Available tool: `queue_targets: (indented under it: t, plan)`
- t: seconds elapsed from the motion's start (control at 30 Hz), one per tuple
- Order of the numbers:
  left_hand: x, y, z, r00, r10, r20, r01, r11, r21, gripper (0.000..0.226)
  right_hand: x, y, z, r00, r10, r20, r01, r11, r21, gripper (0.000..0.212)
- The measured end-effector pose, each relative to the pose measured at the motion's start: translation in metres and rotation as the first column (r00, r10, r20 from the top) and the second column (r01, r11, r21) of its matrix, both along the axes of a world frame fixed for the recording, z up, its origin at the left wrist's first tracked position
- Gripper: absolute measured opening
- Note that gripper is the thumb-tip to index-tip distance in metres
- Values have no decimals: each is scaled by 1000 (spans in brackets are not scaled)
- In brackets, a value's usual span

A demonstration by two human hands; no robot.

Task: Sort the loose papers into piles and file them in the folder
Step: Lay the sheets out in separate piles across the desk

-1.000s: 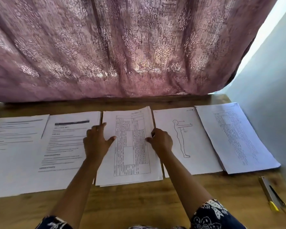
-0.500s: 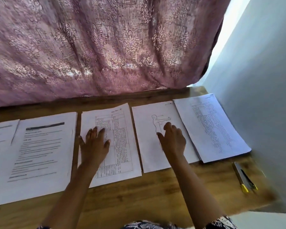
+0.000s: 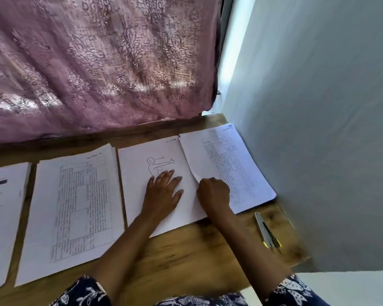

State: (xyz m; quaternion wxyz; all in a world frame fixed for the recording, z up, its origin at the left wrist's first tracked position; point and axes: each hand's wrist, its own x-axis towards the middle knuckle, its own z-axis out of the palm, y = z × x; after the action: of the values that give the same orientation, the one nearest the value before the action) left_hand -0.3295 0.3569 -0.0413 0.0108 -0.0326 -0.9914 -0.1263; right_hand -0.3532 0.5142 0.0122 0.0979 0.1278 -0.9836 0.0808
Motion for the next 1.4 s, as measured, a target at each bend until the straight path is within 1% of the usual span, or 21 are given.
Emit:
queue_targets:
  t: [0.2,0.33,0.37,0.43,0.47,0.57,0.7,0.77,0.8,0.87,0.93,0.97,1.0,1.03,1.1,1.17,1.23,1.27,1.33,1.37,1.4]
  plan:
    - [1,2,-7,999,30,-21,-30,1000,6,53,-7,9,0,997,63,-50,-66,996,-64,49]
    - [5,4,-6,998,45,-34,-44,999,18,54,-14,15,1,999,39,-37,-41,996,-76,47]
    - [5,4,-6,998,49,-38,-48,999,26,54,-14,16,2,1000,27,-1,-27,998,-61,42]
    - [5,4,-6,998,57,-35,-55,997,47,55,-18,21,0,995,42,88,-41,999,-12,15]
    - [5,4,-5,998,61,-26,-59,996,60,55,-20,24,-1,985,40,166,-33,999,-43,6]
    - [4,2,-6,997,73,-5,-72,993,96,58,-26,40,0,923,66,379,48,958,-283,22]
    - [3,1,1,995,95,16,-96,971,220,71,-28,56,-5,819,143,555,235,799,-554,28]
    - [-3,6,14,987,153,52,-162,916,367,85,-24,58,-2,801,188,568,278,723,-632,26]
    - [-6,11,24,977,195,86,-212,863,458,85,-21,58,0,793,220,568,281,695,-662,24]
    - [-12,23,41,942,280,183,-332,726,602,70,-11,53,5,747,316,586,252,681,-688,18]
    - [-16,28,46,897,372,240,-431,610,665,44,0,47,7,671,404,621,203,706,-679,21]
    - [-17,28,46,877,416,240,-458,572,681,33,2,46,6,666,420,616,191,703,-685,25]
    - [-16,25,45,859,453,237,-478,545,689,27,2,45,6,704,401,586,201,679,-706,27]
    - [-13,22,44,846,478,234,-489,522,699,26,-1,47,5,780,334,530,213,654,-726,27]
    - [-1,11,48,834,498,238,-488,463,740,27,-12,50,2,927,134,349,182,654,-734,33]
    - [18,-3,58,833,501,234,-457,385,802,29,-23,52,4,960,40,278,176,686,-706,52]
    - [39,-26,65,818,528,228,-441,322,837,31,-31,46,11,926,67,371,235,666,-708,61]
    - [49,-40,68,804,547,232,-446,298,844,30,-34,40,13,892,129,433,262,632,-729,56]
    - [67,-66,76,767,594,244,-474,267,839,29,-30,18,19,807,303,506,286,549,-786,27]
    - [75,-79,82,749,618,237,-484,267,834,29,-25,4,21,778,366,510,270,537,-799,14]
    - [84,-94,86,728,648,221,-497,277,823,28,-19,-14,22,762,406,505,234,555,-799,9]
